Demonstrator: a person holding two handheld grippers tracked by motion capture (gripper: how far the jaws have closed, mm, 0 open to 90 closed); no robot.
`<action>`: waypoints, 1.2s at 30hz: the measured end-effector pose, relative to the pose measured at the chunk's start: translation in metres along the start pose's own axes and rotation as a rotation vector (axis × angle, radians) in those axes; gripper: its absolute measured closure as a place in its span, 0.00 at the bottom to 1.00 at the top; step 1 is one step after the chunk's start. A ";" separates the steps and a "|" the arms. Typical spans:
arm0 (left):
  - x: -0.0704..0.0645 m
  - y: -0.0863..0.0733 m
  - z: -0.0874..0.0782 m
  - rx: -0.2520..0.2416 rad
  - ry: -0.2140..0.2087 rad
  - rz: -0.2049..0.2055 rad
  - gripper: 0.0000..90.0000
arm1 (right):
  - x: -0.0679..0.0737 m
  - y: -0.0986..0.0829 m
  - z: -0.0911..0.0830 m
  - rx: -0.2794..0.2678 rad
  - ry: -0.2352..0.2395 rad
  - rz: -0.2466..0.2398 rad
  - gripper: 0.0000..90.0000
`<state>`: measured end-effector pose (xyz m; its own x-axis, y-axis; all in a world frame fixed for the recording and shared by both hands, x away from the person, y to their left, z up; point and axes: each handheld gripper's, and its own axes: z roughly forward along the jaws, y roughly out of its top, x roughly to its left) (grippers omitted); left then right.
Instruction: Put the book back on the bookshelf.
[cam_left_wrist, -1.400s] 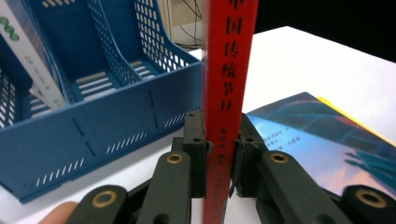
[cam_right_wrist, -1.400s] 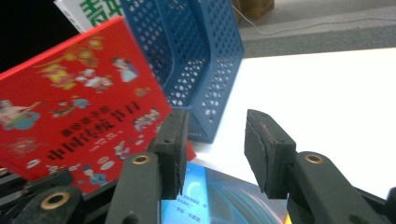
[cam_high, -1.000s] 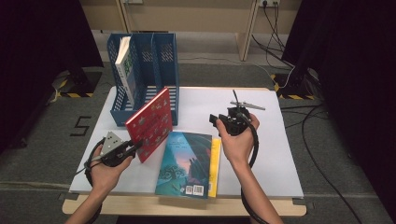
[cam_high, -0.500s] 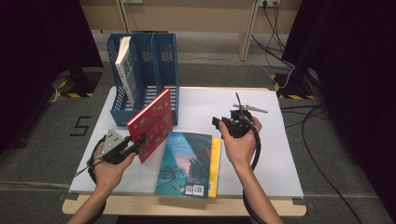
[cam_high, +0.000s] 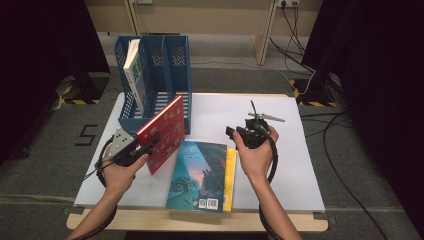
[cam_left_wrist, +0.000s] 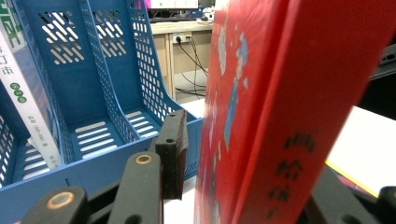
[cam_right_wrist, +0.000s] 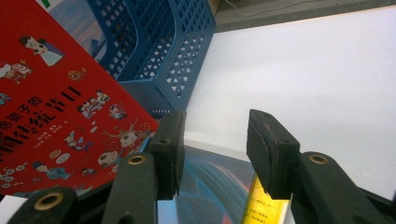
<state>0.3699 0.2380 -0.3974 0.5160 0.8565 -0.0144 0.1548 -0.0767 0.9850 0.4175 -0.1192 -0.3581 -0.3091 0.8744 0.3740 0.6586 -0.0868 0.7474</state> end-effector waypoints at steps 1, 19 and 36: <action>0.000 0.000 0.000 -0.002 0.000 -0.001 0.68 | -0.001 0.000 0.000 0.002 -0.002 -0.003 0.64; 0.003 0.002 0.009 -0.038 -0.008 0.013 0.82 | -0.006 -0.003 0.001 0.004 -0.011 0.012 0.64; 0.009 0.008 0.009 -0.041 0.024 -0.022 0.88 | -0.021 -0.011 0.004 0.019 -0.038 0.032 0.63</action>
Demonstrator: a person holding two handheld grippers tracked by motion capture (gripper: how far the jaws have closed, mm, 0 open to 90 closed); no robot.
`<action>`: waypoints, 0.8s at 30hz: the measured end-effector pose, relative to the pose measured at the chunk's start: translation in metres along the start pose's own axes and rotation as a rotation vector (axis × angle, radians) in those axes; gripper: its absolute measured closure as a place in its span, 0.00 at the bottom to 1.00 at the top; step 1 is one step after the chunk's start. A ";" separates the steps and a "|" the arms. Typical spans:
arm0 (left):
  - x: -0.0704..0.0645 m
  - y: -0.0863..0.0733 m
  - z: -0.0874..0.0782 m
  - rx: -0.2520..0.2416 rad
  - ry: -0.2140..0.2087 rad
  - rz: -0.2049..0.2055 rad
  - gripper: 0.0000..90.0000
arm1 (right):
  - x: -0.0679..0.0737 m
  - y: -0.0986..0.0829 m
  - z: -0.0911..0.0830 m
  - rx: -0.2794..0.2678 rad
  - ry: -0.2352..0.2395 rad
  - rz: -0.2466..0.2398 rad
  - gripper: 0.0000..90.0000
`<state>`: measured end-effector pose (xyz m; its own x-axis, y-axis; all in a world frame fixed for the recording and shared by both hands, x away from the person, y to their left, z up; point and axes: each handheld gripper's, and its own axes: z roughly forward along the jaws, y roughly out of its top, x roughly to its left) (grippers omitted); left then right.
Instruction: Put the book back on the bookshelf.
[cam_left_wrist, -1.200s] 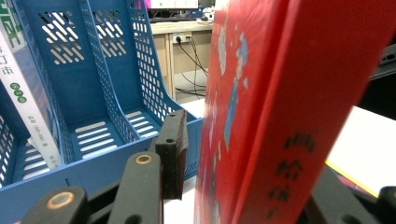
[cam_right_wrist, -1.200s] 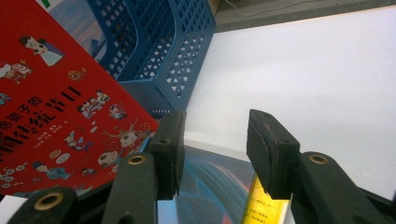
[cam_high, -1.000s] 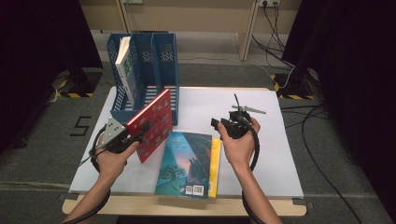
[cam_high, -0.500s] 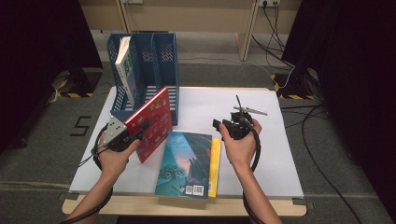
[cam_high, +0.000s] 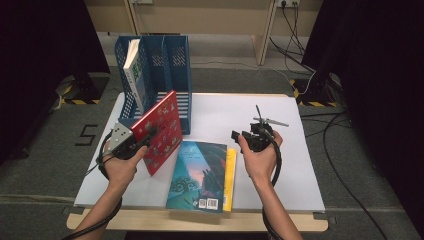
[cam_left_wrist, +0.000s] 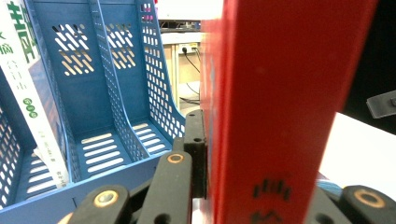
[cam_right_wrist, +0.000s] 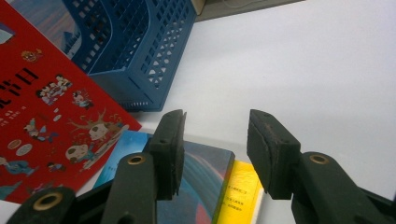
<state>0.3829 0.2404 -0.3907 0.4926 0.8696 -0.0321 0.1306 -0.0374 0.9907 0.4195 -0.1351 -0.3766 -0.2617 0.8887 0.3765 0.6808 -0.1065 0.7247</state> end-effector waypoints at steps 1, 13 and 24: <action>0.000 0.001 0.000 0.004 0.003 0.003 0.88 | -0.001 0.000 0.000 0.000 0.000 0.003 0.63; 0.000 0.011 -0.004 0.028 0.028 0.013 0.88 | -0.007 -0.004 -0.001 0.005 -0.011 0.005 0.63; 0.003 0.024 -0.011 0.024 0.041 0.008 0.88 | -0.008 -0.006 -0.002 0.007 -0.013 0.009 0.63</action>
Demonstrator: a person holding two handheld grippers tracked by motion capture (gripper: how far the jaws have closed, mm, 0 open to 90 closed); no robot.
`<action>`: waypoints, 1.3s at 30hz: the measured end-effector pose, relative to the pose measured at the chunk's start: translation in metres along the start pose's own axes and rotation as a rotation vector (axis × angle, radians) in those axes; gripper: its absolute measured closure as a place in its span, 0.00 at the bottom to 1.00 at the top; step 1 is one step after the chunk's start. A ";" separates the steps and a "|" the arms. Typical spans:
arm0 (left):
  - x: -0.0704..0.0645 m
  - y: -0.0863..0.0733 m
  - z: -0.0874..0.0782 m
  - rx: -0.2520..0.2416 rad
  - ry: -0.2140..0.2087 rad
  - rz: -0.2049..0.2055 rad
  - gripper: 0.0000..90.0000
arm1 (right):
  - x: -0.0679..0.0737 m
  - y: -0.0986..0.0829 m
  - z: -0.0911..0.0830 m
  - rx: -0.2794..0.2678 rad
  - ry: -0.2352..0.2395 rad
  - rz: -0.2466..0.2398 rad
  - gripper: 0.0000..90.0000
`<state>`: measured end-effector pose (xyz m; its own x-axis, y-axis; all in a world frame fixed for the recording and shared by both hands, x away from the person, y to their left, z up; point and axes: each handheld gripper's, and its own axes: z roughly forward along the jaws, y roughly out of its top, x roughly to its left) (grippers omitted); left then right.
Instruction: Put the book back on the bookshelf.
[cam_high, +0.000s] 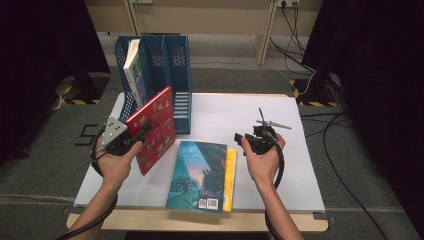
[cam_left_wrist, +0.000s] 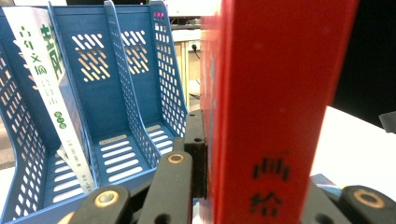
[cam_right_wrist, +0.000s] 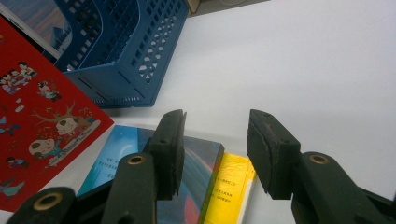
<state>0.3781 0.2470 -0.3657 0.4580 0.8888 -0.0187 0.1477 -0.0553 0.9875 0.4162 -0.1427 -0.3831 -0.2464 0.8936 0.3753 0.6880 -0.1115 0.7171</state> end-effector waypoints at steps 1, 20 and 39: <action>0.000 0.001 0.000 0.000 0.002 -0.002 0.88 | 0.000 0.000 0.000 -0.001 0.000 0.000 0.63; 0.005 0.020 -0.005 -0.013 0.022 -0.017 0.88 | -0.009 -0.005 0.000 -0.010 -0.011 -0.002 0.63; 0.006 0.038 -0.002 -0.030 0.033 -0.024 0.88 | -0.018 -0.012 -0.001 -0.017 -0.037 -0.002 0.64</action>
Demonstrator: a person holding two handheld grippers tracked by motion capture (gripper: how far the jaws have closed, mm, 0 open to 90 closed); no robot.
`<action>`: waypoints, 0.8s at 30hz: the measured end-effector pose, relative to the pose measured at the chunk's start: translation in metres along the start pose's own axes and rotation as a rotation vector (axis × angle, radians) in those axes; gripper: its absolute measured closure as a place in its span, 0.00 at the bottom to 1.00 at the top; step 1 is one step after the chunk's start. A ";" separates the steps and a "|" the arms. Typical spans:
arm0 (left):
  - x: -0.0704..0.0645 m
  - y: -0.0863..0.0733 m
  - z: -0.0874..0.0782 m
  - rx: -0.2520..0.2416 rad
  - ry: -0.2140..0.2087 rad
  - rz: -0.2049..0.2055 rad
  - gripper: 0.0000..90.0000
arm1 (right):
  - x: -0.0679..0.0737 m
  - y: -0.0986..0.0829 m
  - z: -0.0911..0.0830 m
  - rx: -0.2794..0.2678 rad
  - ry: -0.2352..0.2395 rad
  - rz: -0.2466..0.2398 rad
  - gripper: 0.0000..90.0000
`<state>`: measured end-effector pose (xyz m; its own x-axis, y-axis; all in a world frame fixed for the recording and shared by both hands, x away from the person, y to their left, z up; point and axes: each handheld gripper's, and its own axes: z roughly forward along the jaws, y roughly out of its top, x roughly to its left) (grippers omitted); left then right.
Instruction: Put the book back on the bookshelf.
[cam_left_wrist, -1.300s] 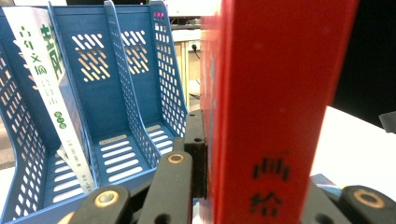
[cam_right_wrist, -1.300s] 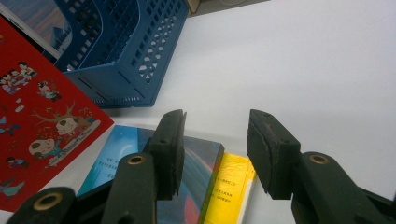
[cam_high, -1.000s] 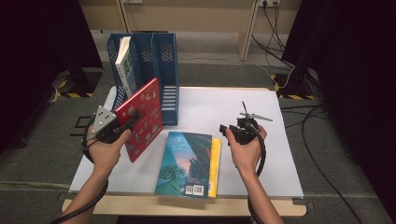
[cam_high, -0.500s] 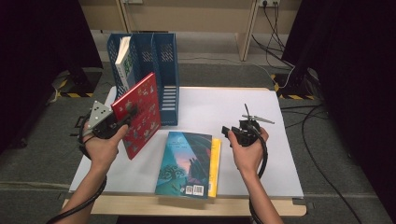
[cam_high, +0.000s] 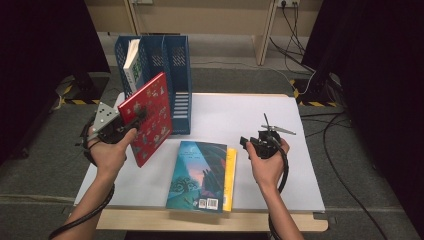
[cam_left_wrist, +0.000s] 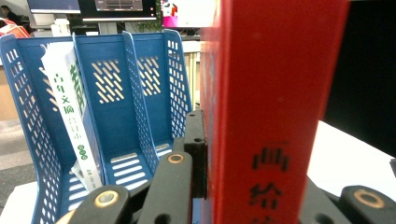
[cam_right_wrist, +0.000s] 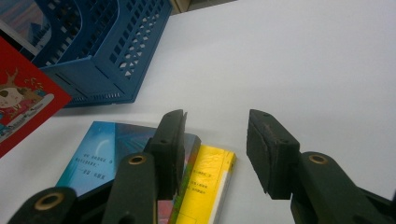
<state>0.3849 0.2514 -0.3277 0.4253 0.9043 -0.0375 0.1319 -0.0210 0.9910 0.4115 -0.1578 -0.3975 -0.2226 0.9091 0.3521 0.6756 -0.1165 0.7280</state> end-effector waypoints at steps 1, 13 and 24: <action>0.000 0.001 0.000 0.000 0.001 0.001 0.88 | -0.001 0.000 0.000 0.000 -0.002 -0.001 0.64; 0.002 0.011 0.001 -0.008 0.007 -0.007 0.88 | -0.006 -0.004 -0.001 -0.004 -0.009 -0.001 0.64; 0.002 0.018 0.004 -0.015 0.012 -0.009 0.88 | -0.013 -0.009 -0.004 -0.010 -0.021 0.003 0.64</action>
<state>0.3913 0.2509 -0.3104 0.4134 0.9094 -0.0447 0.1222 -0.0068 0.9925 0.4057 -0.1705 -0.4064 -0.2057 0.9168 0.3423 0.6695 -0.1233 0.7325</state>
